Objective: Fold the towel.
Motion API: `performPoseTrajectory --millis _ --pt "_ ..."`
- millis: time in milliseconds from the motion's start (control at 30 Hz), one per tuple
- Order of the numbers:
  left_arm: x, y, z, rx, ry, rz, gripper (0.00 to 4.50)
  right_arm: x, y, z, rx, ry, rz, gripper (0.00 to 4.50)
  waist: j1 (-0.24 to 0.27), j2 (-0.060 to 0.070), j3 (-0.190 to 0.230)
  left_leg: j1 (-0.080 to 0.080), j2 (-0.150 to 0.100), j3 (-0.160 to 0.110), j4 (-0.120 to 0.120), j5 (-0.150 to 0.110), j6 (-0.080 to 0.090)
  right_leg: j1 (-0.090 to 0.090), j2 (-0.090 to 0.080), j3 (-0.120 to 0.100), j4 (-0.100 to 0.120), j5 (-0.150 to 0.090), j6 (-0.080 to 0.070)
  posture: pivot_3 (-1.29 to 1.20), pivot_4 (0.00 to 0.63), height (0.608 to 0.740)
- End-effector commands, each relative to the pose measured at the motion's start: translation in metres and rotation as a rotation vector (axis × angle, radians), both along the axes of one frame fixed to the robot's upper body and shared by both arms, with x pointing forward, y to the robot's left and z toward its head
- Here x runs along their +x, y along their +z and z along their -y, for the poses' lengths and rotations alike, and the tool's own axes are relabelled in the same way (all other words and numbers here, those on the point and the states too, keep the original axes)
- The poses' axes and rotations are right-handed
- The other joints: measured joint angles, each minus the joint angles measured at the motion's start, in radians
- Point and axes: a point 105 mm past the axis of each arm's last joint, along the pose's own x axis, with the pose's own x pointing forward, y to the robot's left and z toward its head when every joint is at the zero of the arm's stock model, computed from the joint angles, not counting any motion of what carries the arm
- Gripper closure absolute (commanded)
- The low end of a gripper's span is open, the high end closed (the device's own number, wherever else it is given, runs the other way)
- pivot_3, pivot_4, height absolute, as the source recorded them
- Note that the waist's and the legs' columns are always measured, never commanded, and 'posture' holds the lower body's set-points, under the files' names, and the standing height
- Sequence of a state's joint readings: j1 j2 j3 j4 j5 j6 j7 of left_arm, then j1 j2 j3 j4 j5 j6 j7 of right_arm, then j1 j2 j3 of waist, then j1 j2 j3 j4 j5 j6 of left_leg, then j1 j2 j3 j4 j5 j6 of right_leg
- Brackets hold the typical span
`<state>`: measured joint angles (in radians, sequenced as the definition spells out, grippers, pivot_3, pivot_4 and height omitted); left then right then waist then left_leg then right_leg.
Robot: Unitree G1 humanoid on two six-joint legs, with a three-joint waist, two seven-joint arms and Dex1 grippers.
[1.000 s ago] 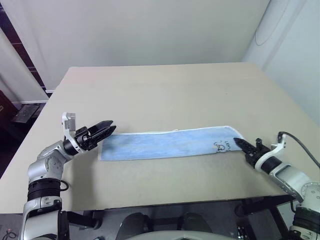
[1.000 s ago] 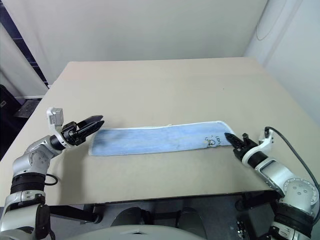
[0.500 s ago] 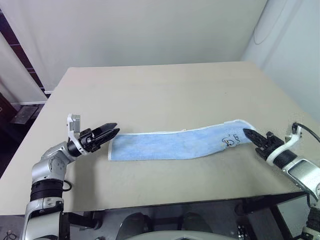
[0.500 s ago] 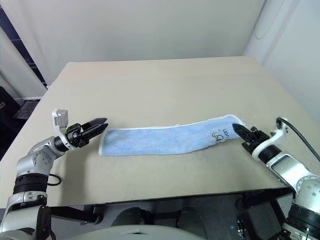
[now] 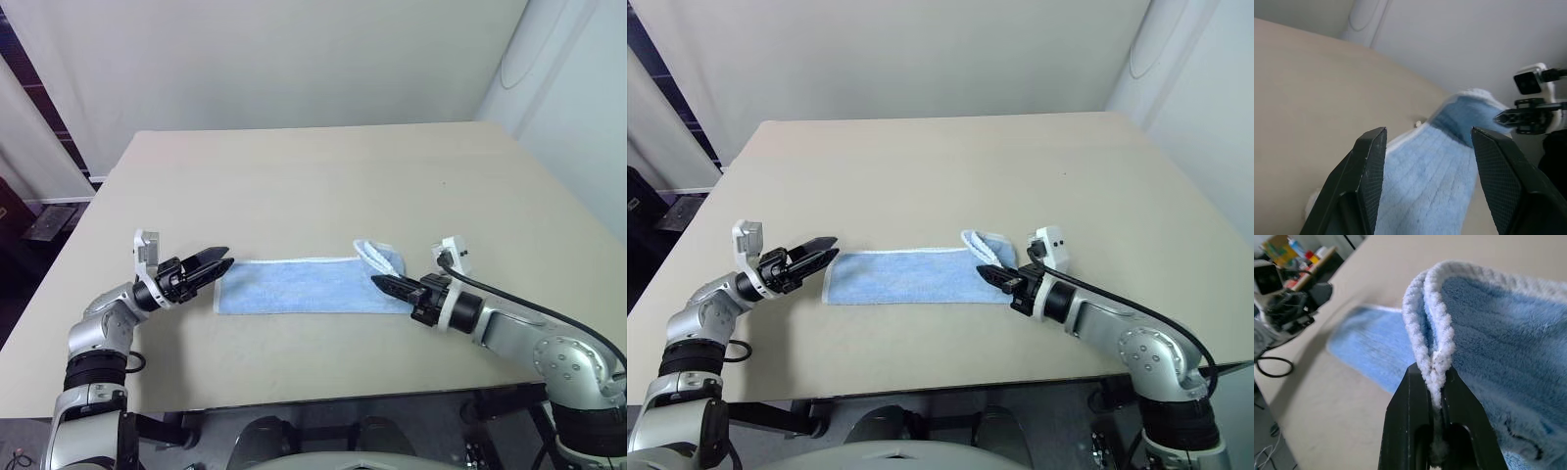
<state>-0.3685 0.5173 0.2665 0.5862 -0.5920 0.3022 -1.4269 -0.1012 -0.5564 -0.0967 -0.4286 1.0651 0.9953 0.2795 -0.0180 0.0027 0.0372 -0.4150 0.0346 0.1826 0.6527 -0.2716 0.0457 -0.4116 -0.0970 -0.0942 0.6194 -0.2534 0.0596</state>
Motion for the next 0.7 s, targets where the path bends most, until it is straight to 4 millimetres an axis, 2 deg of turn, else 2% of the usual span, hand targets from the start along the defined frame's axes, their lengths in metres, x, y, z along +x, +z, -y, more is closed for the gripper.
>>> performPoseTrajectory --millis 33,233,267,333,500,600,633,700 --pt "0.005 0.011 -0.001 0.018 -0.01 0.058 1.64 0.007 0.009 -0.014 0.013 0.02 0.057 4.47 -0.002 0.0 0.0 0.0 0.0 0.0 0.0 0.0 0.0 0.0 0.0 0.0 0.0 0.0 0.0 0.0 0.0 0.74" --pt "0.004 0.01 0.0 0.01 -0.026 0.056 1.64 0.015 -0.016 -0.027 -0.044 0.029 -0.015 4.47 -0.002 0.0 0.0 0.0 0.0 0.0 0.0 0.001 -0.002 -0.001 0.0 0.0 0.001 0.0 0.0 0.0 0.0 0.74" --pt "0.004 0.01 0.0 0.007 -0.03 0.054 1.64 0.014 -0.018 -0.029 -0.038 0.04 -0.02 3.97 -0.002 0.0 0.0 0.0 0.0 0.001 0.0 0.002 -0.004 -0.001 0.0 0.0 0.0 0.0 0.0 0.0 0.0 0.74" --pt "0.005 0.011 -0.002 0.004 -0.022 0.06 1.64 0.011 -0.017 -0.033 -0.015 0.069 -0.031 3.44 -0.002 0.0 0.0 -0.001 0.0 0.001 0.0 0.003 -0.005 -0.001 0.0 0.0 0.001 0.0 0.0 0.0 0.0 0.74" --pt "0.008 0.014 -0.003 0.001 -0.008 0.065 1.64 0.011 -0.02 -0.031 -0.015 0.066 -0.043 1.6 -0.003 0.0 0.0 -0.002 0.0 0.001 0.0 0.003 -0.004 -0.001 0.0 0.0 0.001 0.0 0.0 0.0 0.0 0.74" --pt "0.013 0.012 0.004 0.033 -0.004 0.018 1.64 0.002 -0.001 -0.023 0.068 0.11 0.011 0.45 0.001 -0.001 0.0 -0.002 0.0 0.001 0.0 0.002 -0.004 -0.001 0.0 0.0 0.001 0.0 0.0 0.0 0.0 0.74" --pt "0.016 0.013 0.006 0.04 0.006 0.004 1.64 0.003 0.006 -0.016 0.098 0.096 0.028 0.16 0.002 -0.001 0.0 -0.002 0.0 0.001 0.001 0.002 -0.003 -0.001 0.0 0.0 0.001 0.0 0.0 0.0 0.0 0.74" --pt "0.02 0.021 0.016 0.04 -0.008 -0.007 1.64 0.008 0.02 0.004 0.161 0.038 0.053 0.16 0.002 -0.001 0.0 -0.002 0.0 0.001 0.001 0.001 -0.002 0.0 0.0 0.0 0.001 0.0 0.0 0.0 0.0 0.74"
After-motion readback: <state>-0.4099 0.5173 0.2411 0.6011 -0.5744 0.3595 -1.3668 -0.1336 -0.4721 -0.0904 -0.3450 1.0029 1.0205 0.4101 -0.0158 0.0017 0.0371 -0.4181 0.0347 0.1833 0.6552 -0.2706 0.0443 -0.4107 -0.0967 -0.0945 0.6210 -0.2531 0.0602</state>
